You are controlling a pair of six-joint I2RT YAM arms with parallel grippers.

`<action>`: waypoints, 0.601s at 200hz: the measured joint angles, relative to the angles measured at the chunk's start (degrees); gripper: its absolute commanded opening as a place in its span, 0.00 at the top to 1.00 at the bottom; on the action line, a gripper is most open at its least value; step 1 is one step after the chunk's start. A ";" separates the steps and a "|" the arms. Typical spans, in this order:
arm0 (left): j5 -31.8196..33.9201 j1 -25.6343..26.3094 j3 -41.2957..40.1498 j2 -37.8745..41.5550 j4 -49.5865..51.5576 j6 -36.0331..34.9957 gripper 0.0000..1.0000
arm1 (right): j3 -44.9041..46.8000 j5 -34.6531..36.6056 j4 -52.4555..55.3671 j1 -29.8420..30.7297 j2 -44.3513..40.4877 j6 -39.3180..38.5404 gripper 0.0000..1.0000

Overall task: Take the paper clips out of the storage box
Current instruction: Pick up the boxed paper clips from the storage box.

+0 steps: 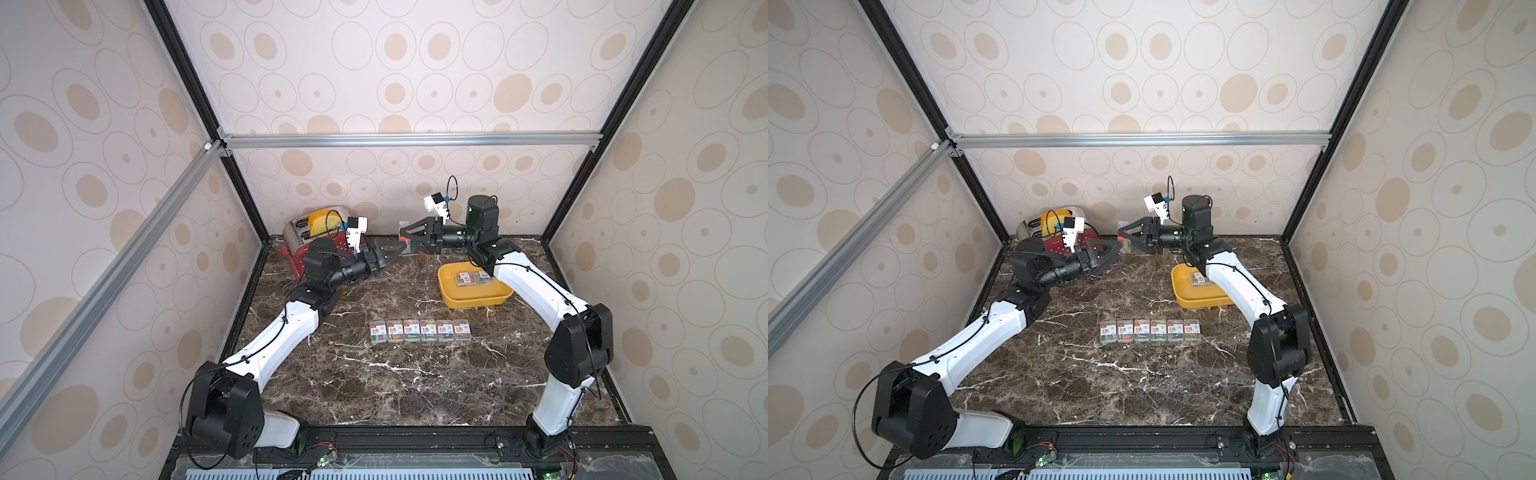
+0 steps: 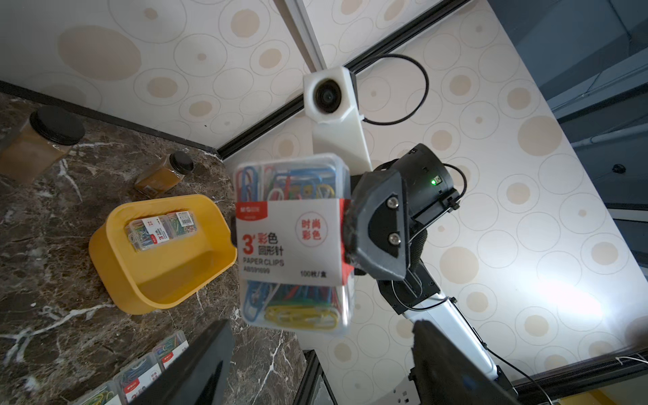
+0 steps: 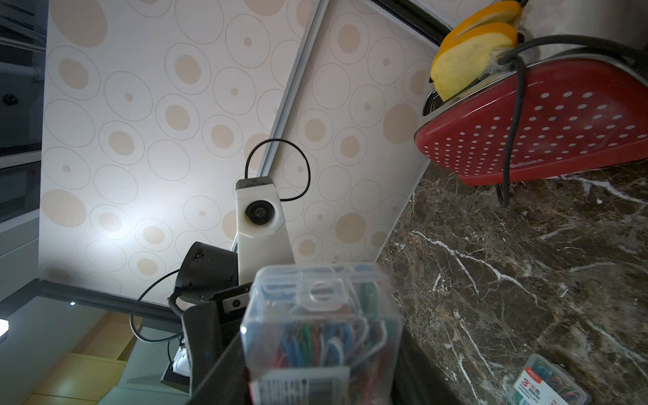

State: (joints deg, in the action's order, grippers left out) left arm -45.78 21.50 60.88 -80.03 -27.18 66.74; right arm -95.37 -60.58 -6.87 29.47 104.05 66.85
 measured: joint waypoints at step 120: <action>0.46 0.15 0.63 -3.30 -6.73 4.39 0.52 | 0.28 -1.14 -3.93 0.55 0.00 3.04 0.66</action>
State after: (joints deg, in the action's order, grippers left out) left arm -45.32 21.65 61.52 -83.33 -33.91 71.13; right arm -95.09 -61.71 -10.81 30.02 104.05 69.89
